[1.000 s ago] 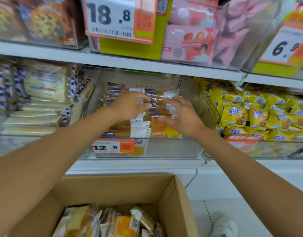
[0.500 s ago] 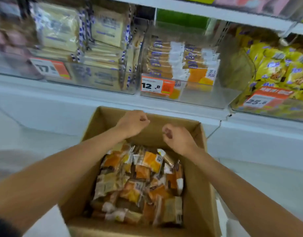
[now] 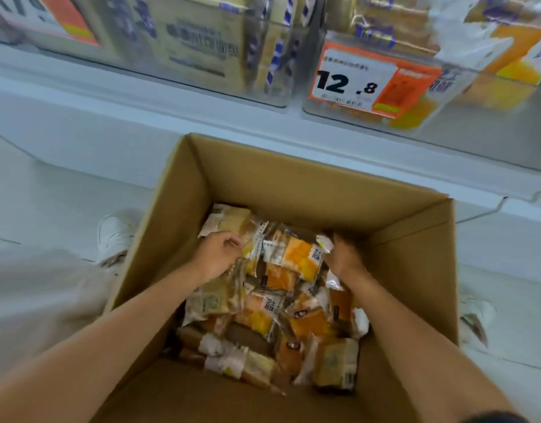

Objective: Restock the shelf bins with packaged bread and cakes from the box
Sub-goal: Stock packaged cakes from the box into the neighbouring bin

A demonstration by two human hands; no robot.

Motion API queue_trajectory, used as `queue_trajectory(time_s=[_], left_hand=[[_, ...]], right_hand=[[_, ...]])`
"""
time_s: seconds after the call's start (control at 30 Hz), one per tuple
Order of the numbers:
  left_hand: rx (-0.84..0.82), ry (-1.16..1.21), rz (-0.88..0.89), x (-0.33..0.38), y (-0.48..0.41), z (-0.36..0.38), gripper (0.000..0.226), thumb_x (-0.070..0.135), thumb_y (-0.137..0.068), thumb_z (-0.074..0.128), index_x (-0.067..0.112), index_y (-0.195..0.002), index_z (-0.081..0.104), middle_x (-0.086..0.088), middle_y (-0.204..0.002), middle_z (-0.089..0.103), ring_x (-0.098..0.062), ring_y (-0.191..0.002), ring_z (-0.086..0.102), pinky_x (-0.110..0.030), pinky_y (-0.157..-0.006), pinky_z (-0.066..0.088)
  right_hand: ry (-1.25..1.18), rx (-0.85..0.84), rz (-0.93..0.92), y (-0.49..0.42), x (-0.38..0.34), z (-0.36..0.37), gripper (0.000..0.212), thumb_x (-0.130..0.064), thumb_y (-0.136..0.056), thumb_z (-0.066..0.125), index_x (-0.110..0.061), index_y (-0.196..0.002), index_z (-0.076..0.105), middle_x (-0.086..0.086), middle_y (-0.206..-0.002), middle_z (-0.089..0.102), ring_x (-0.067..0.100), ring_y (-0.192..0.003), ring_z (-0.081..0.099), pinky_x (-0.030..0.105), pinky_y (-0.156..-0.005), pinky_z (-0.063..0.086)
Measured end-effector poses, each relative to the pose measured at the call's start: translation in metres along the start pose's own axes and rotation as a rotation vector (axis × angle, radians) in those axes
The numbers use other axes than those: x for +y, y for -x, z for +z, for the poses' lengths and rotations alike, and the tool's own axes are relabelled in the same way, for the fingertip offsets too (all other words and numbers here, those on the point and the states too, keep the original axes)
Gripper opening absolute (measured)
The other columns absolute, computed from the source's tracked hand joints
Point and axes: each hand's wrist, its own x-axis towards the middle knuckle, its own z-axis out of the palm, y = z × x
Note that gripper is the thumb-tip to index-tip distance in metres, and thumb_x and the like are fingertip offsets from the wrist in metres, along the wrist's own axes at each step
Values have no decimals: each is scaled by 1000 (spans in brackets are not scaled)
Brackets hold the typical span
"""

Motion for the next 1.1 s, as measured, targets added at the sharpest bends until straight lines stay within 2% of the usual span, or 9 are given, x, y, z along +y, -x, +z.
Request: queue_trajectory(time_s=[0.17, 0.33, 0.47, 0.67, 0.77, 0.87, 0.93, 1.0, 1.1], left_hand=[[-11, 27, -35, -2, -20, 0, 13, 10, -92, 66, 13, -103, 64, -5, -108, 63, -22, -103, 61, -34, -91, 51], [-271, 73, 7, 38, -24, 10, 88, 19, -76, 84, 25, -149, 35, 10, -137, 45, -11, -128, 45, -31, -104, 45], [-331, 180, -12, 51, -16, 9, 35, 18, -78, 82, 21, -108, 66, 7, -106, 71, -16, -106, 67, -22, -83, 55], [-16, 404, -159, 18, -1, -3, 19, 20, -81, 80, 21, -93, 64, 1, -96, 71, -11, -86, 66, -23, -68, 55], [-53, 225, -74, 6, 4, -11, 26, 17, -77, 83, 11, -94, 64, -4, -90, 68, -16, -81, 62, -25, -69, 51], [-230, -151, 39, 18, 5, -16, 37, 23, -70, 89, 20, -95, 63, 10, -88, 64, -8, -81, 59, -15, -62, 45], [-189, -222, 163, 29, 1, -12, 53, 25, -65, 91, 25, -108, 59, 11, -97, 61, -9, -89, 58, -15, -66, 44], [15, -6, 189, 36, 1, -6, 64, 24, -65, 91, 22, -117, 55, 5, -102, 62, -13, -91, 62, -19, -68, 49], [114, 368, -86, 32, 3, 1, 87, 40, -68, 87, 24, -138, 40, -1, -121, 59, -18, -107, 62, -29, -82, 53]], right_hand=[[37, -8, -87, -1, -19, -30, 26, -23, -92, 58, -13, -117, 58, 12, -112, 67, 33, -105, 62, 36, -80, 49], [-485, -340, -272, 37, -74, -74, 19, -10, -94, 58, -17, -107, 70, 4, -99, 73, 14, -87, 67, 31, -79, 52], [-607, -403, -315, 49, -91, -85, 20, -15, -97, 58, -9, -112, 69, 8, -101, 72, 15, -87, 67, 25, -78, 50], [-541, -165, -171, 38, -62, -70, 23, -28, -97, 57, -25, -118, 65, -5, -118, 66, 13, -114, 60, 34, -101, 47], [-663, -279, -206, 48, -72, -57, 55, -32, -87, 71, -25, -138, 52, -7, -131, 57, 12, -125, 52, 28, -103, 42], [-679, -408, -349, 62, -99, -51, 84, -27, -78, 80, -31, -149, 35, -9, -135, 54, 4, -124, 50, 22, -101, 40], [-622, -405, -393, 68, -109, -48, 64, -24, -82, 77, -25, -140, 50, -3, -121, 66, 7, -108, 62, 23, -92, 49], [-687, -272, -346, 68, -108, -52, 34, -20, -88, 71, -14, -121, 66, 2, -107, 71, 12, -94, 67, 22, -82, 53], [-1085, -258, -57, 64, -94, -54, 18, -15, -93, 63, -10, -110, 67, 10, -104, 71, 20, -90, 68, 30, -76, 56]])
